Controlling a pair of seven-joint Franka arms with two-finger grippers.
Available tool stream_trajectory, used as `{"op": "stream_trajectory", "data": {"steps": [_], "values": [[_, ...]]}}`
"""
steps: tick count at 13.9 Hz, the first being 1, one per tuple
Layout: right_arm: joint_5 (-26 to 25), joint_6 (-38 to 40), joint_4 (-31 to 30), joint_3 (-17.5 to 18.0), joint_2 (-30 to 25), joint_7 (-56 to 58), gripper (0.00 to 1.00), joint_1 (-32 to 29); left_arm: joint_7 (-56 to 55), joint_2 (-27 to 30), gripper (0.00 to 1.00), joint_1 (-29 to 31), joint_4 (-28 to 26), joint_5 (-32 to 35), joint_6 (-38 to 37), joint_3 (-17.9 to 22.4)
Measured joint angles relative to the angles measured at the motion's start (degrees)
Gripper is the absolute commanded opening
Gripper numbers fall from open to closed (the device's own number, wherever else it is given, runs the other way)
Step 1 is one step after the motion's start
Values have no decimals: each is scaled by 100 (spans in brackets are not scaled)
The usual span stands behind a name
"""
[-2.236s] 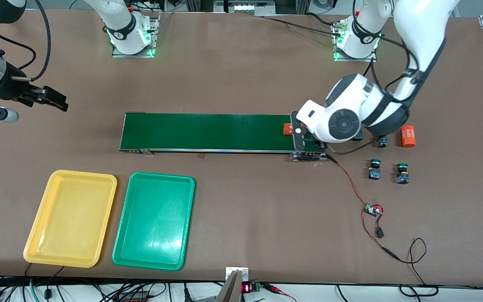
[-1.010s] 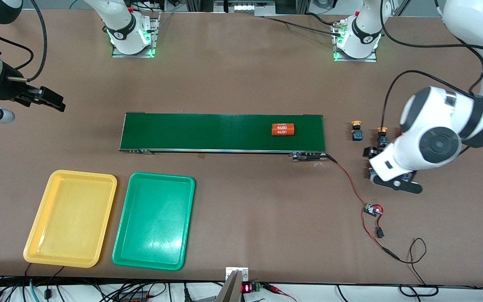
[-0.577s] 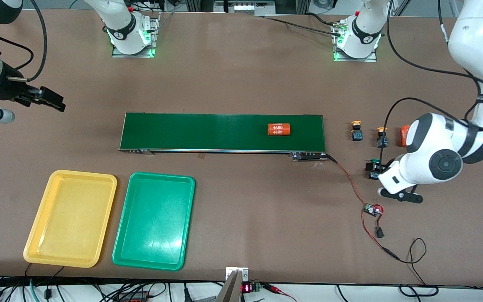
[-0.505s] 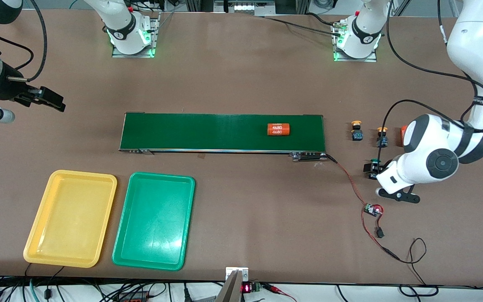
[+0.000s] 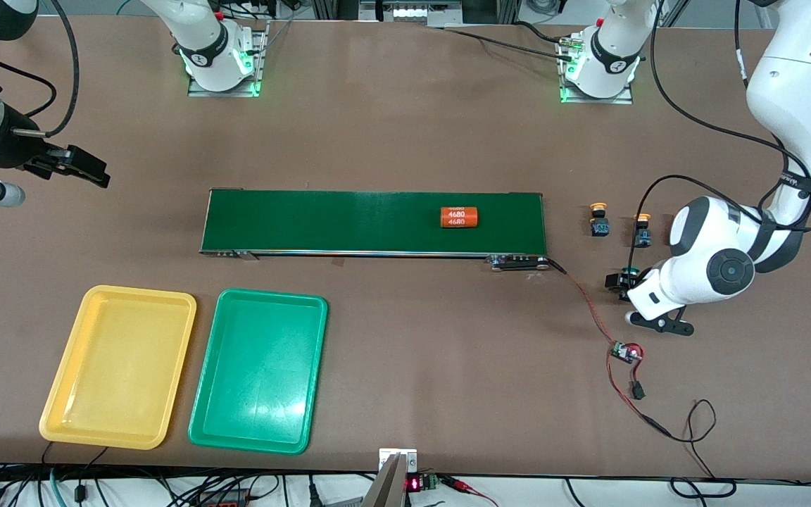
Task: Sort buttons by color to trays
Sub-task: 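Reach the left gripper down and grasp a green-based blue button, then place the green-based button on the green belt with the left gripper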
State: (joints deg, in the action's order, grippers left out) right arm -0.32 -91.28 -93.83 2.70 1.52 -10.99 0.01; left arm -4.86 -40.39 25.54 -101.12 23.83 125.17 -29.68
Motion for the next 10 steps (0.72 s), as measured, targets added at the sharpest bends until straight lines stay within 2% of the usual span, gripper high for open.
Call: {"op": "stream_trajectory", "data": {"steps": [2,6,7,10], "values": [[-1,0,0,0,0,0,100,0,8,-14,73,15,-96,0,47,5],[-1,0,0,0,0,0,100,0,8,-13,28,15,-170,0,51,4],[-1,0,0,0,0,0,100,0,8,0,22,15,-169,1,43,4],[-1,0,0,0,0,0,100,0,7,113,21,19,-107,1,-235,-78]]}}
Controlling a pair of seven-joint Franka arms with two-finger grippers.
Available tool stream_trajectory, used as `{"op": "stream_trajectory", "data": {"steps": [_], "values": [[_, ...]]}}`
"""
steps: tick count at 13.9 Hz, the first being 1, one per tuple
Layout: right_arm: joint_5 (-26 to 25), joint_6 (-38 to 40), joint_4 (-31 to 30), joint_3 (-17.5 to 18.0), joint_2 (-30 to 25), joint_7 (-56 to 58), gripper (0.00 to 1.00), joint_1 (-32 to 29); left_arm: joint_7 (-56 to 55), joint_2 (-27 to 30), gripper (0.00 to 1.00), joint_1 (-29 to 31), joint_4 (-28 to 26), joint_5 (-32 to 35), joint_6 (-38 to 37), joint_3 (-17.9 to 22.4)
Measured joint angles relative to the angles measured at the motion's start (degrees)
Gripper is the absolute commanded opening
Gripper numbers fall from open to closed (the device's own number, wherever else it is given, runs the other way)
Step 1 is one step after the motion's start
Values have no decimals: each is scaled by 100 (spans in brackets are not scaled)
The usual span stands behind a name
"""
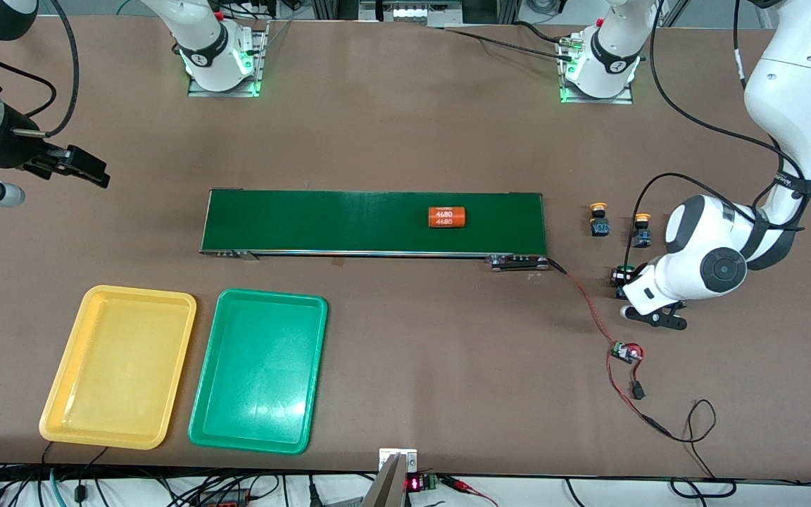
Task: Sort buttons by color to trays
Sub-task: 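Place the green-based button on the green belt with the left gripper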
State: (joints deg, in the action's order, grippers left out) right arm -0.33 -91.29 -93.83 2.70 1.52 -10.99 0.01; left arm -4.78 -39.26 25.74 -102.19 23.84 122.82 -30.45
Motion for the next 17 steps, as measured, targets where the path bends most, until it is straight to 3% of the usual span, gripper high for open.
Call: {"op": "stream_trajectory", "data": {"steps": [3,7,10,13,14,15,17], "values": [[0,0,0,0,0,0,100,0,-2,435,22,10,88,0,-753,-516],[0,0,0,0,0,0,100,-2,-959,885,24,-65,12,-4,-1594,-1758],[0,0,0,0,0,0,100,-2,-2154,794,24,-299,-304,-5,-1424,-2181],[-1,0,0,0,0,0,100,-2,-3035,623,27,-585,-831,-5,-496,-2205],[-1,0,0,0,0,0,100,-3,-3200,580,41,-621,-974,-5,-284,-2204],[-1,0,0,0,0,0,100,-4,-3305,546,99,-644,-1054,-5,-180,-2204],[-1,0,0,0,0,0,100,-5,-3370,508,100,-648,-1068,-5,-130,-2201]]}}
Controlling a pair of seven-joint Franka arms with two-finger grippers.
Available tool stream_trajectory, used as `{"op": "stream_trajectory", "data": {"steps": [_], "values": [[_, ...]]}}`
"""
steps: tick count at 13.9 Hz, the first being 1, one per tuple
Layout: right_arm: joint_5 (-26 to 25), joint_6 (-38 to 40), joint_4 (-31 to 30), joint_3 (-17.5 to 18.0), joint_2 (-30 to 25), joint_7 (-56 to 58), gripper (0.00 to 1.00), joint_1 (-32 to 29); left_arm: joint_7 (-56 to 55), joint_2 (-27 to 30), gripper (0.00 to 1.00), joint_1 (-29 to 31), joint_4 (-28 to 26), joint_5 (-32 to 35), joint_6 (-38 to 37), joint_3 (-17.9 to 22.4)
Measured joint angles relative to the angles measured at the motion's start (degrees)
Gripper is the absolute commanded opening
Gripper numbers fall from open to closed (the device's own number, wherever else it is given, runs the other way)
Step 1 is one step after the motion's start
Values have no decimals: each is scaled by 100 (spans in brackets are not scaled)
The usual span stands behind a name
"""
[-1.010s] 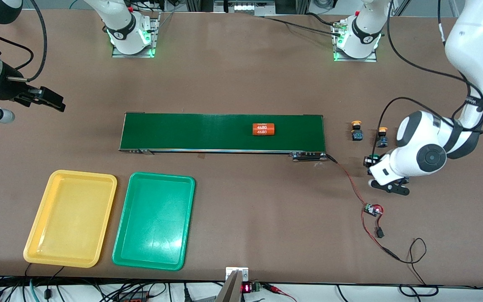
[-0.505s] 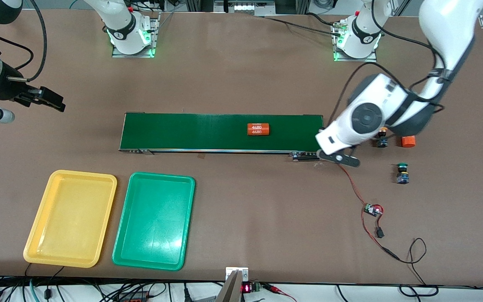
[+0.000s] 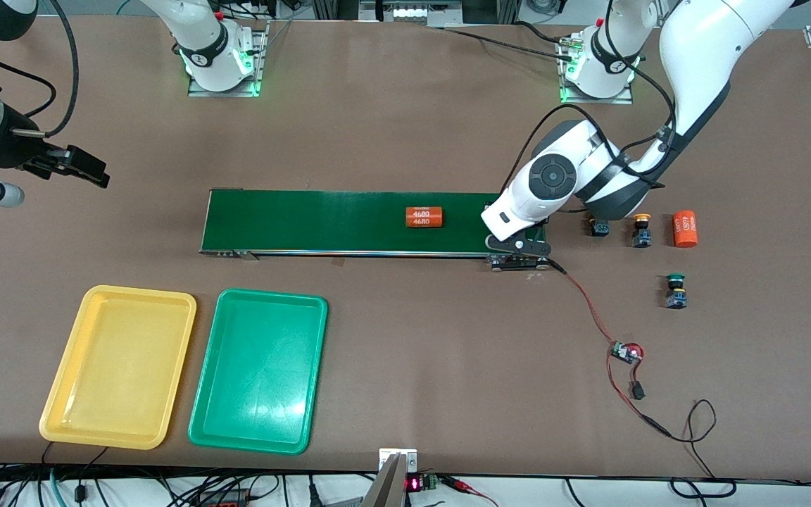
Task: Sort buttons by color to trays
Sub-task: 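Place the green-based button on the green belt with the left gripper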
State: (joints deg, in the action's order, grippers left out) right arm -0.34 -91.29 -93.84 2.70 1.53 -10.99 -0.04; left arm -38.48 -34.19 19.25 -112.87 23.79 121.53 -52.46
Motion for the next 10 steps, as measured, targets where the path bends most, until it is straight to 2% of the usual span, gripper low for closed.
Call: {"op": "stream_trajectory", "data": {"steps": [3,7,9,10], "values": [[0,0,0,0,0,0,100,-2,-33,17,100,68,253,0,-92,-3],[-5,0,-1,0,2,0,100,-6,321,237,100,103,1856,11,-2248,-17],[-12,0,-1,0,15,0,100,-9,812,314,100,217,2484,23,-2722,172],[-15,0,-1,0,27,0,100,-9,1033,317,100,275,2628,27,-2767,407]]}}
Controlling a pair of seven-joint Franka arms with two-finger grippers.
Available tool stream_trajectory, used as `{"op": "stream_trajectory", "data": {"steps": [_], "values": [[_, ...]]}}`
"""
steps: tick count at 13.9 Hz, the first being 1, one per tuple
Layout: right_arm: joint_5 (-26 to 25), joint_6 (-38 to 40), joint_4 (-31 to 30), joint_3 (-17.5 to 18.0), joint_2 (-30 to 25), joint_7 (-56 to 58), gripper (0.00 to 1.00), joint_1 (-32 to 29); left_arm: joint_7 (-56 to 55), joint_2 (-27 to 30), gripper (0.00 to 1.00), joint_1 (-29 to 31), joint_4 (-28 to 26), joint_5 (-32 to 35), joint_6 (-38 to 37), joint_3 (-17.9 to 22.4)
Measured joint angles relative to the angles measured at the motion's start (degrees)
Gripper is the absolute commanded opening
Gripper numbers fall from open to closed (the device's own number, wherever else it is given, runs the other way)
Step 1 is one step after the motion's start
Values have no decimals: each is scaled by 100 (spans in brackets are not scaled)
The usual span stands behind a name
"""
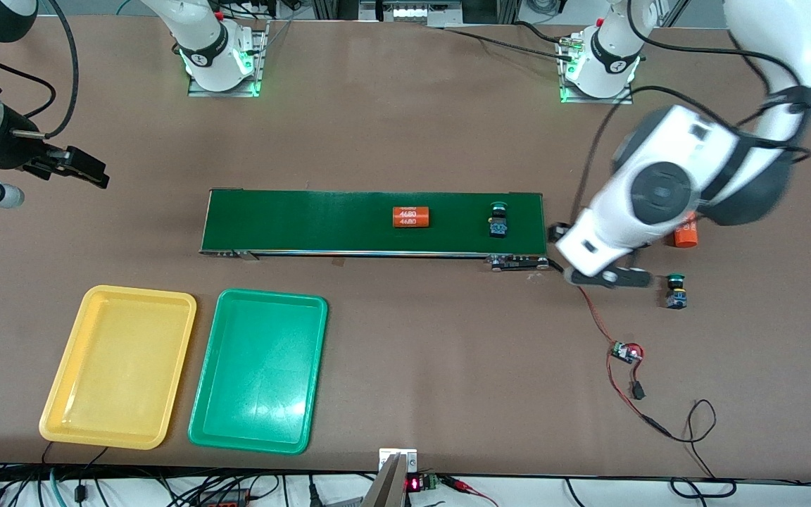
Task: Sort buttons by color to trays
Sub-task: 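Grasp another green-based button with the left gripper while the right gripper rises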
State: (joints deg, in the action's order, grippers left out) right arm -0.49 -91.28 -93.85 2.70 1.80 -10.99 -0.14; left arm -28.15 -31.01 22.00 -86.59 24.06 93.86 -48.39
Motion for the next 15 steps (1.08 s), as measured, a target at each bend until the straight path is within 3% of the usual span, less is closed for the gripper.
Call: {"op": "stream_trajectory", "data": {"steps": [3,6,11,15], "values": [[-16,0,-19,0,36,0,100,7,417,-100,100,83,72,2,77,984],[-28,2,-28,1,76,0,100,19,836,-357,100,125,72,2,578,1648],[-30,10,-57,3,80,0,100,28,1943,-893,100,634,11,4,1723,1857],[-28,4,-178,30,57,-45,100,47,2101,-1124,100,871,-402,17,2523,1901]]}}
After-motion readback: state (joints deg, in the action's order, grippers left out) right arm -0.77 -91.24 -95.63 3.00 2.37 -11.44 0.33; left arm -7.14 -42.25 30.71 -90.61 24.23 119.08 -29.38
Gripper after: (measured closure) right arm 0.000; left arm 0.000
